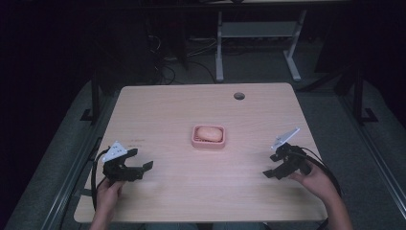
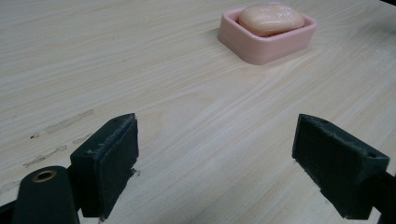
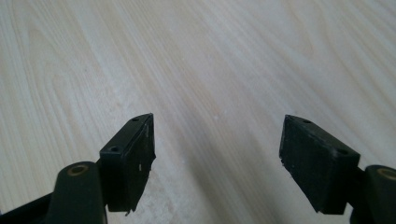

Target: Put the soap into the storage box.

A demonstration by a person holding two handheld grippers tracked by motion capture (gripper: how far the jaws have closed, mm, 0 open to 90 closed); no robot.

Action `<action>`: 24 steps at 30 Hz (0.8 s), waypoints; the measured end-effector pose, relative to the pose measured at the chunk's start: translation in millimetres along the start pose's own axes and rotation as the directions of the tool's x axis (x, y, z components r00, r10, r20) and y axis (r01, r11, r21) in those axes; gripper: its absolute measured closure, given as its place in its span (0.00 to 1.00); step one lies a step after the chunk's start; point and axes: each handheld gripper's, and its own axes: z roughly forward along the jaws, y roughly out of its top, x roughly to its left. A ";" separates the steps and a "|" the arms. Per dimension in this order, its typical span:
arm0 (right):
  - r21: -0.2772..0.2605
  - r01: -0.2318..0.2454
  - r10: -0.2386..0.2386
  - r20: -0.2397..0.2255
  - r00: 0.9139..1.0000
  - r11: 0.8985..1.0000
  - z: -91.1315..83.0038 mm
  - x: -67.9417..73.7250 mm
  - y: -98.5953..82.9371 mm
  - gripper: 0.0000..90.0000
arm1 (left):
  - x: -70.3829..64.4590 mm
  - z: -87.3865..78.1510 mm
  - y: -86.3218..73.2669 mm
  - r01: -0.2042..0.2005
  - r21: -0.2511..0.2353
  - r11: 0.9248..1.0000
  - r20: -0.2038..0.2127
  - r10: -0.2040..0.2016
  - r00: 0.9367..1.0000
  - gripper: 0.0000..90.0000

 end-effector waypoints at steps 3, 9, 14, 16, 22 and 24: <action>-0.006 -0.008 0.008 0.000 1.000 1.000 -0.3 2.2 -6.4 0.29 | -0.6 0.8 -0.2 -0.004 -0.003 1.000 0.001 0.004 1.000 0.16; -0.023 -0.017 0.017 0.009 1.000 1.000 -0.8 7.4 -16.9 0.29 | -1.5 1.3 0.1 -0.007 0.003 1.000 0.003 0.007 1.000 0.16; -0.046 -0.023 0.024 0.011 1.000 0.999 -0.5 12.0 -25.1 0.29 | -2.1 1.7 -0.2 -0.006 0.003 1.000 0.002 0.006 1.000 0.16; -0.050 -0.026 0.027 0.014 1.000 0.998 0.5 14.7 -28.1 0.29 | -2.2 2.0 -0.2 -0.009 0.003 1.000 0.002 0.009 1.000 0.16; -0.082 -0.043 0.046 0.027 0.999 0.996 0.6 24.6 -37.5 0.29 | -3.7 2.8 0.0 -0.005 0.009 1.000 0.004 0.005 1.000 0.16; -0.094 -0.044 0.048 0.036 0.998 0.995 0.8 28.0 -40.5 0.29 | -3.5 3.1 0.3 -0.011 0.009 1.000 0.004 0.011 1.000 0.16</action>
